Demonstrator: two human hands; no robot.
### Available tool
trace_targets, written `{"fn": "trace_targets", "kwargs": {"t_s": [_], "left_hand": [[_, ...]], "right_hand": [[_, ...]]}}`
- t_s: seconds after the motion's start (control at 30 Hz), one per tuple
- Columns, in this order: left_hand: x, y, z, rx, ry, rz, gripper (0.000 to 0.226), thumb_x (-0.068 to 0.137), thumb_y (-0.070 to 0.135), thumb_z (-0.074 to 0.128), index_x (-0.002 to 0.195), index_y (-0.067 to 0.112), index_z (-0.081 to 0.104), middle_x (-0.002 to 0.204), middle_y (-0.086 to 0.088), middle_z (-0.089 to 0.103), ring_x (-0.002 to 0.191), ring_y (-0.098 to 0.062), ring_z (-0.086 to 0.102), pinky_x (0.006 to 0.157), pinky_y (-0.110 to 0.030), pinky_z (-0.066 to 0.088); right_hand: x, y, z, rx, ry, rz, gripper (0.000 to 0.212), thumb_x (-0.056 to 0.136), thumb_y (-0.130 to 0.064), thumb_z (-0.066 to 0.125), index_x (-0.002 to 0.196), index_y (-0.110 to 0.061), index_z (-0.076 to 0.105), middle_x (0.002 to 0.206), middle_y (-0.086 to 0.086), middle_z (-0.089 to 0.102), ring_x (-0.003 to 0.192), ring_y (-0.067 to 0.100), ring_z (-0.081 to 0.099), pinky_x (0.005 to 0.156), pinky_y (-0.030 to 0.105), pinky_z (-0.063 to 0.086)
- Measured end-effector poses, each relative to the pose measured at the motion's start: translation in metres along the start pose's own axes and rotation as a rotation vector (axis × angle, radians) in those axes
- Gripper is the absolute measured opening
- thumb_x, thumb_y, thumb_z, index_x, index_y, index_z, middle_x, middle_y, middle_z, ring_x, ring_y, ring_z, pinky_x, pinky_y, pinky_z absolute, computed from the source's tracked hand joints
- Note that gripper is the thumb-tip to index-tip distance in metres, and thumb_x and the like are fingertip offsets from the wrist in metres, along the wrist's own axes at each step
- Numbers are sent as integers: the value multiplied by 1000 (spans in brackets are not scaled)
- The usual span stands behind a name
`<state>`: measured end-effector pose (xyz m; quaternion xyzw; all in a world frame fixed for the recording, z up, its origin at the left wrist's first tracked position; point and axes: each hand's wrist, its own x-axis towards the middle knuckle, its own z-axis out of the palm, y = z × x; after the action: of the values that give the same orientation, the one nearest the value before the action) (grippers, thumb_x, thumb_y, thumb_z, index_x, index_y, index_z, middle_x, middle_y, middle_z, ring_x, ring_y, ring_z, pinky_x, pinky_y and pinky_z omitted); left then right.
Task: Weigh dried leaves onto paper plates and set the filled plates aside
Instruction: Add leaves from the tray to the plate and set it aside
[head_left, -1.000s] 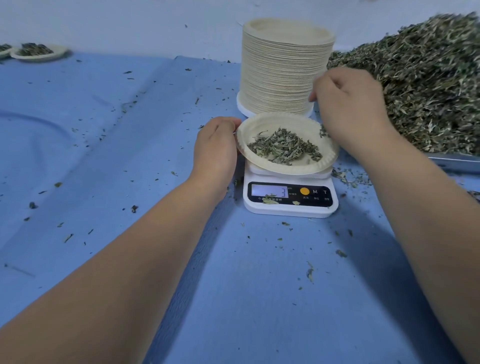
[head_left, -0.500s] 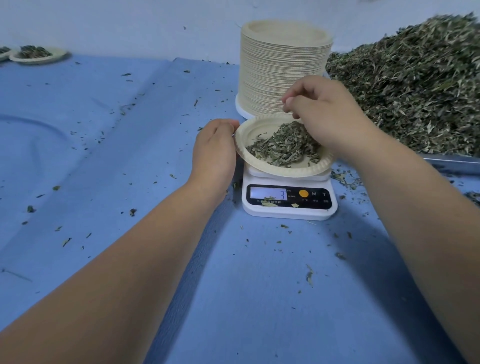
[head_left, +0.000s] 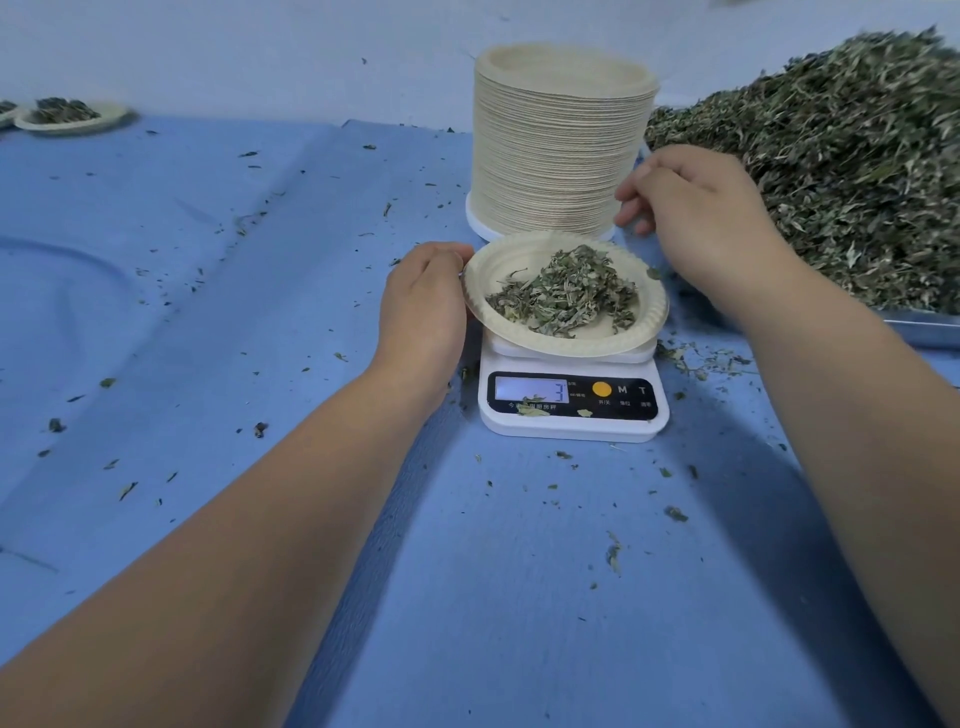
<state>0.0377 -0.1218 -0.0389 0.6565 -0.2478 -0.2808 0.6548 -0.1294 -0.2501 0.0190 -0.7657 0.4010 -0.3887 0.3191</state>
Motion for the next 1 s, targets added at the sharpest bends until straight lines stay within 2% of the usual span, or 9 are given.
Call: {"fn": "trace_targets", "kwargs": {"t_s": [0.13,0.27,0.37,0.63,0.7,0.77,0.87,0.93,1.0], "left_hand": [[-1,1,0,-1,-3,3,40,67,26,43,87,22,77,100,2,76,103,-21,69,98,-55,56],[-2,1,-1,0,-4,5,42,67,25,42,89,21,77,102,1,75,104,-19,69,98,-53,56],[-3,2,-1,-7,-5,8,39,68,25,43,87,21,76,97,4,75,98,-16,70,96,-52,57],[-5,2,-1,-7,-3,8,40,68,27,42,90,21,76,103,-1,74,103,-21,69,98,-54,56],[-5,2,-1,-9,1,4,40,68,27,42,90,22,76,102,1,74,103,-19,69,98,-53,56],[-5,3,-1,-15,2,-3,39,68,26,42,88,23,76,102,1,75,103,-19,69,99,-52,56],[-5,3,-1,-22,4,-10,39,67,26,43,87,22,76,99,0,75,99,-21,70,96,-52,57],[-5,3,-1,-33,0,-12,38,67,25,43,86,22,76,97,0,75,96,-20,71,96,-52,57],[-5,2,0,-25,-5,-1,37,68,26,43,85,23,75,97,2,75,97,-19,70,96,-51,57]], "right_hand": [[-3,-11,4,83,-125,4,33,100,-18,38,90,-18,70,87,-1,76,77,7,64,59,12,45],[-8,-16,6,28,-199,-84,35,101,-15,35,99,-18,69,97,-3,75,94,4,66,70,10,42],[-8,-13,6,26,-178,-87,34,99,-12,35,97,-18,68,100,-2,74,101,8,65,77,18,42],[-2,-1,6,0,-145,-33,32,99,-15,42,91,-20,72,98,-3,74,100,11,67,76,19,46],[1,3,2,-90,-102,-65,28,97,-20,45,91,-22,73,92,-10,72,91,8,66,78,24,50],[4,10,-6,-258,-15,-94,24,93,-24,47,91,-25,70,79,-15,67,71,4,61,66,23,48],[8,32,-25,-610,84,-72,22,93,-29,45,92,-17,63,80,2,61,73,24,56,67,34,46],[11,47,-36,-786,47,65,35,98,-42,39,89,-13,56,84,11,60,72,30,52,67,38,44],[14,58,-42,-899,-77,308,66,100,-63,24,110,-9,59,112,21,63,95,38,58,82,46,48]]}}
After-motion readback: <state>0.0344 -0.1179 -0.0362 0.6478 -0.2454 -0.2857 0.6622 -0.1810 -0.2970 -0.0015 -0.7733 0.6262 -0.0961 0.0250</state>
